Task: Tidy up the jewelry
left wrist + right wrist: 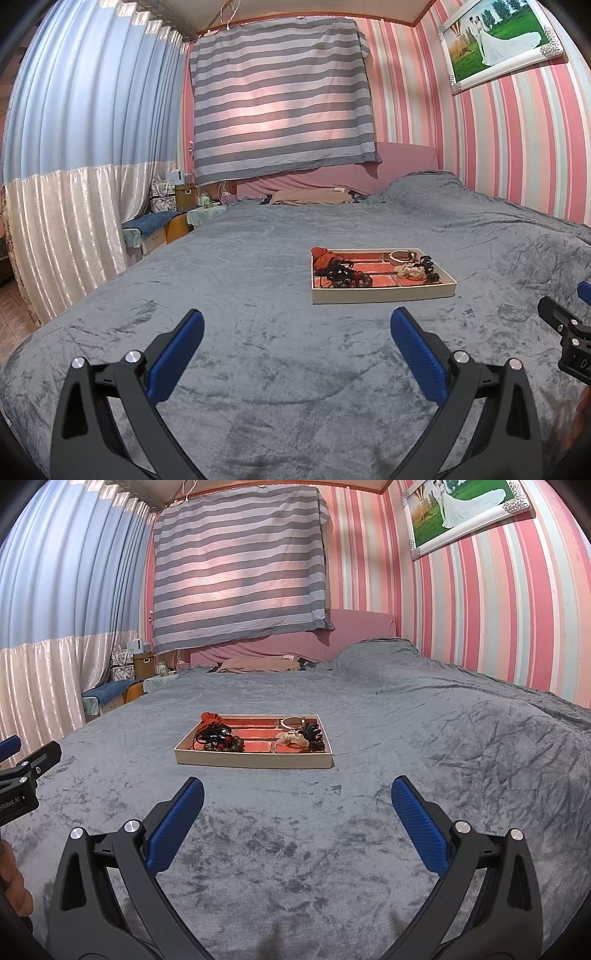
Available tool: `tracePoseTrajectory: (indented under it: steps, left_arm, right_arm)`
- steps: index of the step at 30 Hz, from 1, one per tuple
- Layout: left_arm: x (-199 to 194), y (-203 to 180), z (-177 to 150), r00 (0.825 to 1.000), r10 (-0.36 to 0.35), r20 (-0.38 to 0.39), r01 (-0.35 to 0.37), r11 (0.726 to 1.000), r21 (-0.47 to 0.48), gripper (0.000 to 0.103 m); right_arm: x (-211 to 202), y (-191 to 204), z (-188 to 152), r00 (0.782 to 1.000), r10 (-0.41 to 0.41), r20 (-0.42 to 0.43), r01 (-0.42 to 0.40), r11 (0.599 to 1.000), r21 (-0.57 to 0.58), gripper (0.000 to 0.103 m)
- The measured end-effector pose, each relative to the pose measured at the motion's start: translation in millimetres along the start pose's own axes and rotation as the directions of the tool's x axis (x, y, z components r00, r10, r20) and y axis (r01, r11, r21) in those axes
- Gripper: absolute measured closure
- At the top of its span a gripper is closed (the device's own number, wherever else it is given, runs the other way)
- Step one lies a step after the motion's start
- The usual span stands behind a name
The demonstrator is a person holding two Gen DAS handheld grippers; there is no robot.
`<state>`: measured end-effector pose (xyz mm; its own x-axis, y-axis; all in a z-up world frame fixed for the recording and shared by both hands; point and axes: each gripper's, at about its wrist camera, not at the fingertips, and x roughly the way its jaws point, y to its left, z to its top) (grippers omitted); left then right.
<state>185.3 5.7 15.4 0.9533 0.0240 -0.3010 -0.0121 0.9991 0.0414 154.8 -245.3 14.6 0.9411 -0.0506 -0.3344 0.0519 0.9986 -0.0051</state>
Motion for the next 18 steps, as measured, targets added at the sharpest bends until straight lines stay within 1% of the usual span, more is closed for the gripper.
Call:
tracePoseTrajectory:
  steps: [18]
  left_arm:
    - [1.2, 0.8, -1.0, 1.000, 0.005, -0.002, -0.005, 1.000, -0.002, 0.004]
  right_arm:
    - [0.6, 0.1, -0.2, 1.000, 0.000, 0.000, 0.000, 1.000, 0.000, 0.004]
